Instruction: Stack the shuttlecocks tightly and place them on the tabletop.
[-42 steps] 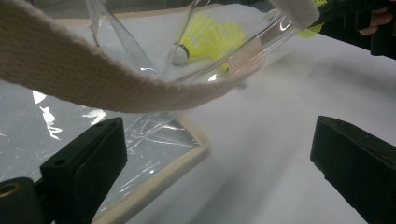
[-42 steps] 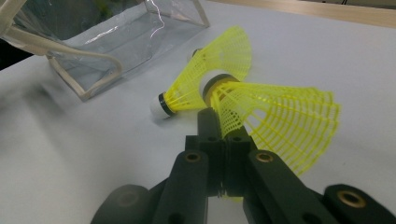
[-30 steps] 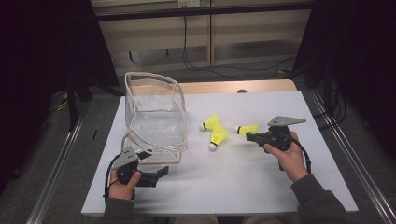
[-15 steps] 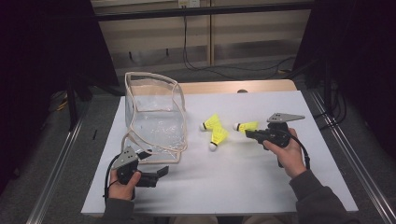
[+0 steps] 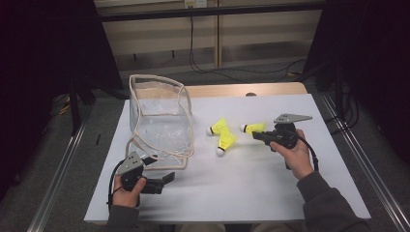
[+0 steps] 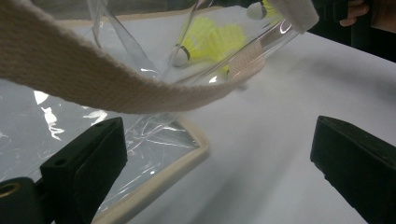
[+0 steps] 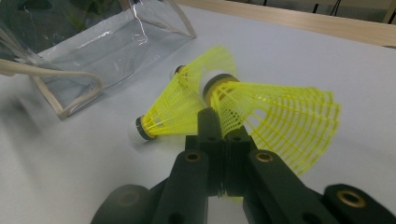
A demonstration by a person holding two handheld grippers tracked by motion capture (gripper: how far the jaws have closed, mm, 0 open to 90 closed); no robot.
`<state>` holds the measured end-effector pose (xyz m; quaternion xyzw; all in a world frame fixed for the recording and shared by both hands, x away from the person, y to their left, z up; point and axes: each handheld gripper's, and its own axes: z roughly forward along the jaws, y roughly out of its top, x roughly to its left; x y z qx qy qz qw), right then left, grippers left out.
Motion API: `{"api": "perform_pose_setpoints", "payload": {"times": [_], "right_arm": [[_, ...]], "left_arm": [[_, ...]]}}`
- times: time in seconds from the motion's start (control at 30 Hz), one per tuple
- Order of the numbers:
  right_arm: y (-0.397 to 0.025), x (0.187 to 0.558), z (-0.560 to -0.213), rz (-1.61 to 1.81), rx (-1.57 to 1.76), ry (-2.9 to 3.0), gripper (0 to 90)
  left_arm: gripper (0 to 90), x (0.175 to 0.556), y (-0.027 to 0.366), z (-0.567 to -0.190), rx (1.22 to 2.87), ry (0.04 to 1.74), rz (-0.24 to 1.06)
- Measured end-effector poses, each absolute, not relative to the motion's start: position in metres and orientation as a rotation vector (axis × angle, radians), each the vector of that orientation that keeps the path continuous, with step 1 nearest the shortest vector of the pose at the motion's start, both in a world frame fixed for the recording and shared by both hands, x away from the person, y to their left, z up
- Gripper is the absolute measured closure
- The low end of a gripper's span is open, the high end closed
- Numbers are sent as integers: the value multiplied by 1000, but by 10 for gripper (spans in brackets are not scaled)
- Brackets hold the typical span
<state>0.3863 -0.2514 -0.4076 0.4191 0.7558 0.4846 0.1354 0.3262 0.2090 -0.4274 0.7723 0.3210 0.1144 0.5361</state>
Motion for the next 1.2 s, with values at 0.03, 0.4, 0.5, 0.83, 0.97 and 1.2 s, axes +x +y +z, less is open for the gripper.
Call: {"api": "perform_pose_setpoints", "payload": {"times": [0.03,0.4,0.5,0.83,0.97,1.2], "right_arm": [[-251,387,-408,1403,1215,2190,892],[-251,396,-411,1399,1219,2187,892],[-251,398,-412,1398,1218,2189,892],[-250,402,-414,1393,1218,2195,892],[-250,405,-413,1394,1215,2193,892],[-249,408,-415,1383,1211,2198,892]], "left_arm": [[38,326,209,-427,1839,764,273],[38,326,209,-428,1834,764,271],[38,326,209,-428,1835,765,272],[38,327,208,-428,1837,764,271],[38,327,208,-428,1836,766,270],[38,327,208,-428,1837,764,271]]}}
